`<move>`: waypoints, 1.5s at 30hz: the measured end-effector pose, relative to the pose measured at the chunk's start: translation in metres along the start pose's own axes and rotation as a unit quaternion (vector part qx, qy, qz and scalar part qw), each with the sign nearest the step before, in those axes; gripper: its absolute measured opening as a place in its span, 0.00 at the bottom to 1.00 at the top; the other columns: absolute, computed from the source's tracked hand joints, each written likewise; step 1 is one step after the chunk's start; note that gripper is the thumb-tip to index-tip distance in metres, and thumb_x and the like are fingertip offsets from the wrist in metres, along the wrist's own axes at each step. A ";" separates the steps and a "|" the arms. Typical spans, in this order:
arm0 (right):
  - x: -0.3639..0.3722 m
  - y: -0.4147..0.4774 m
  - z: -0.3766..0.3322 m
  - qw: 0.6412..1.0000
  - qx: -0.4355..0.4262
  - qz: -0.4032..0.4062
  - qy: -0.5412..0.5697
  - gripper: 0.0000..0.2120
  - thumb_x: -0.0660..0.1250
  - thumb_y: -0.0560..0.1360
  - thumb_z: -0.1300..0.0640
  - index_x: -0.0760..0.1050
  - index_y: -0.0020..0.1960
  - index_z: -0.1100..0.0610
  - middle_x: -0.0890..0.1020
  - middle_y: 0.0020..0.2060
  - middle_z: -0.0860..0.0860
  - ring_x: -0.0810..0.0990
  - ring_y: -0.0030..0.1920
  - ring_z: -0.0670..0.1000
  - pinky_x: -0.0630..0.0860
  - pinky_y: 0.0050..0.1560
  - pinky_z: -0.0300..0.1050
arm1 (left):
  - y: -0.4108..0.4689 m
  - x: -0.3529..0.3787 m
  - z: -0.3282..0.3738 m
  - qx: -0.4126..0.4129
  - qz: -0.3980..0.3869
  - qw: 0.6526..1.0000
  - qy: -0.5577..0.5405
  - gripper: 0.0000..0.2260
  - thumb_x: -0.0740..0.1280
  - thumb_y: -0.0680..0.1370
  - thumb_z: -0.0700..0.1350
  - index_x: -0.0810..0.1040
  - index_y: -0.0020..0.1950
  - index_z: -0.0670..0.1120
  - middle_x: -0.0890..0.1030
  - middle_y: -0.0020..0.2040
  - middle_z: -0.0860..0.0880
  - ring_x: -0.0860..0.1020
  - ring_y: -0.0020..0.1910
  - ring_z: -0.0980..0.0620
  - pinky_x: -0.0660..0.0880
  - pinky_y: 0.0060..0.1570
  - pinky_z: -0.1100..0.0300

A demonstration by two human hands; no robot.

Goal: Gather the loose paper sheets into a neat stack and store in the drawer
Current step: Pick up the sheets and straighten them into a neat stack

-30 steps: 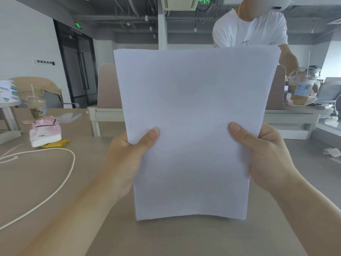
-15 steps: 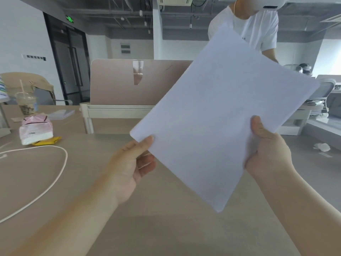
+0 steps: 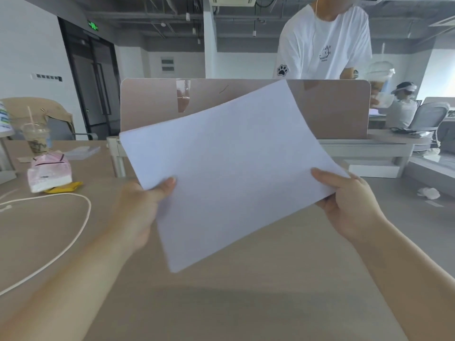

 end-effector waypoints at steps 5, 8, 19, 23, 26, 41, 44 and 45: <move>0.002 0.001 -0.006 0.975 -0.017 -0.107 -0.192 0.06 0.68 0.73 0.62 0.83 0.48 0.59 0.87 0.44 0.55 0.85 0.41 0.53 0.80 0.42 0.45 | 0.012 -0.019 0.005 0.021 -0.004 0.998 0.058 0.06 0.69 0.75 0.39 0.80 0.42 0.49 0.85 0.36 0.57 0.82 0.37 0.54 0.75 0.43 0.57; 0.004 0.001 -0.005 0.966 -0.053 -0.116 -0.225 0.08 0.66 0.75 0.63 0.83 0.49 0.58 0.87 0.45 0.55 0.86 0.42 0.54 0.81 0.45 0.48 | 0.009 -0.016 0.006 0.035 -0.015 0.996 0.085 0.06 0.69 0.74 0.39 0.79 0.41 0.51 0.82 0.42 0.55 0.80 0.41 0.53 0.73 0.44 0.57; 0.008 -0.003 0.003 0.980 -0.055 -0.135 -0.138 0.14 0.69 0.69 0.55 0.81 0.52 0.60 0.87 0.46 0.54 0.86 0.44 0.56 0.81 0.42 0.47 | 0.002 0.000 -0.013 0.012 -0.099 0.995 -0.029 0.23 0.82 0.48 0.57 0.86 0.40 0.52 0.87 0.42 0.53 0.86 0.41 0.53 0.81 0.37 0.59; 0.008 -0.001 -0.006 0.982 -0.072 -0.123 -0.121 0.21 0.72 0.64 0.50 0.81 0.53 0.59 0.86 0.50 0.56 0.85 0.48 0.58 0.80 0.50 0.56 | 0.007 -0.001 -0.009 0.029 -0.081 0.995 -0.059 0.10 0.79 0.60 0.45 0.85 0.40 0.49 0.87 0.40 0.53 0.85 0.39 0.54 0.79 0.42 0.56; 0.011 -0.003 0.001 0.981 -0.050 -0.139 -0.128 0.20 0.72 0.65 0.50 0.82 0.53 0.57 0.87 0.50 0.54 0.86 0.49 0.57 0.81 0.49 0.53 | 0.003 0.002 -0.016 0.018 -0.101 0.992 -0.076 0.21 0.81 0.50 0.57 0.87 0.40 0.51 0.87 0.41 0.53 0.86 0.39 0.53 0.80 0.36 0.60; 0.011 -0.010 -0.002 0.977 -0.079 -0.092 -0.173 0.05 0.69 0.73 0.60 0.83 0.43 0.60 0.87 0.41 0.54 0.85 0.41 0.58 0.82 0.45 0.53 | 0.012 -0.017 -0.033 0.013 -0.005 0.995 0.104 0.11 0.67 0.75 0.55 0.82 0.39 0.49 0.85 0.32 0.56 0.84 0.36 0.51 0.78 0.37 0.57; 0.010 -0.010 0.000 0.981 -0.069 -0.090 -0.158 0.07 0.70 0.70 0.59 0.83 0.44 0.62 0.87 0.41 0.57 0.85 0.40 0.60 0.81 0.45 0.56 | 0.014 -0.014 -0.024 0.024 -0.017 0.991 0.131 0.12 0.66 0.75 0.55 0.82 0.40 0.49 0.85 0.31 0.57 0.84 0.35 0.52 0.77 0.35 0.58; 0.008 -0.009 0.000 0.983 -0.061 -0.090 -0.147 0.08 0.70 0.69 0.58 0.83 0.44 0.62 0.87 0.41 0.57 0.85 0.40 0.59 0.81 0.45 0.56 | 0.013 -0.012 -0.020 0.023 -0.026 0.990 0.133 0.12 0.66 0.75 0.55 0.82 0.40 0.49 0.85 0.32 0.57 0.84 0.34 0.53 0.77 0.34 0.59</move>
Point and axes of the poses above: each hand's wrist, its own y-axis towards the middle knuckle, its own x-axis out of the palm, z = x × y, the point moved 8 cm from there along y, towards the middle knuckle
